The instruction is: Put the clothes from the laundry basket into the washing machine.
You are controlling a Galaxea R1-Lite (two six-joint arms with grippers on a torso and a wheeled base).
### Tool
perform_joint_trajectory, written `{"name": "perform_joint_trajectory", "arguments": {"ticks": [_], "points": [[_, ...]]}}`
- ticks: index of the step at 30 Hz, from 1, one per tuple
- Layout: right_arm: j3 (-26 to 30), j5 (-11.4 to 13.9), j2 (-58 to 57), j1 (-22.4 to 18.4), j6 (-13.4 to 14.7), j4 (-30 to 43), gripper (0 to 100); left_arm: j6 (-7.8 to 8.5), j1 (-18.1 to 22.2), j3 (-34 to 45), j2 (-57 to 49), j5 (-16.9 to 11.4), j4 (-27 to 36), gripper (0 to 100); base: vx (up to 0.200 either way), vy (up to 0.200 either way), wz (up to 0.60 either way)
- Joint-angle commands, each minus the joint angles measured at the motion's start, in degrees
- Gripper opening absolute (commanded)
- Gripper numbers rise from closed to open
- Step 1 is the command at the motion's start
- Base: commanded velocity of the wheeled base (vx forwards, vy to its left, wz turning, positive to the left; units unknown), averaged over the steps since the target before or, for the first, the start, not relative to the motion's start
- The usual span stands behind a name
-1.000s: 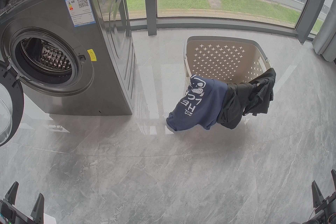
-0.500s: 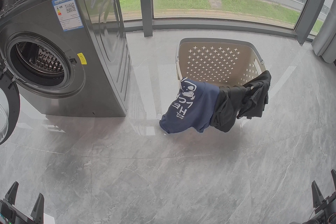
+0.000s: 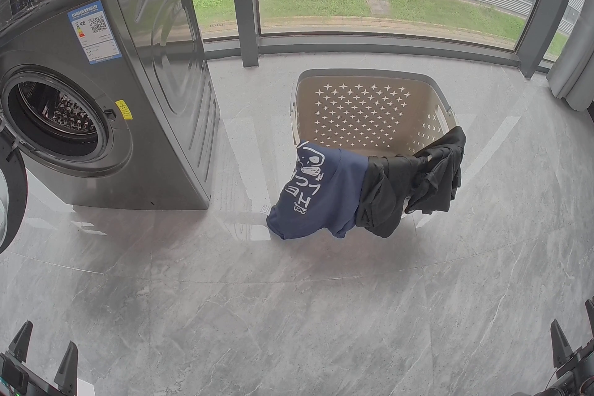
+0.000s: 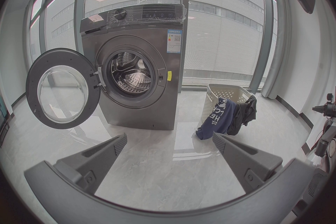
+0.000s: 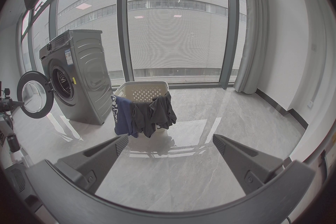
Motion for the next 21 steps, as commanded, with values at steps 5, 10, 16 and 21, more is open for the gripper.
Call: {"name": "perform_joint_trajectory", "arguments": {"ticks": [5, 10, 16, 21], "points": [[1.0, 0.0, -0.9, 0.0, 0.0, 0.0, 100, -0.01, 0.0, 0.8, -0.5, 0.0, 0.1, 100, 0.08, 0.0, 0.0], [1.0, 0.0, -0.9, 0.0, 0.0, 0.0, 100, -0.01, 0.0, 0.8, -0.5, 0.0, 0.0, 100, 0.0, 0.0, 0.0], [1.0, 0.0, -0.9, 0.0, 0.0, 0.0, 100, -0.01, 0.0, 0.7, -0.5, 0.0, 0.0, 100, 0.0, -0.167, 0.0], [1.0, 0.0, -0.9, 0.0, 0.0, 0.0, 100, -0.01, 0.0, 0.8, -0.5, 0.0, 0.0, 100, 0.0, -0.2, 0.0]]}}
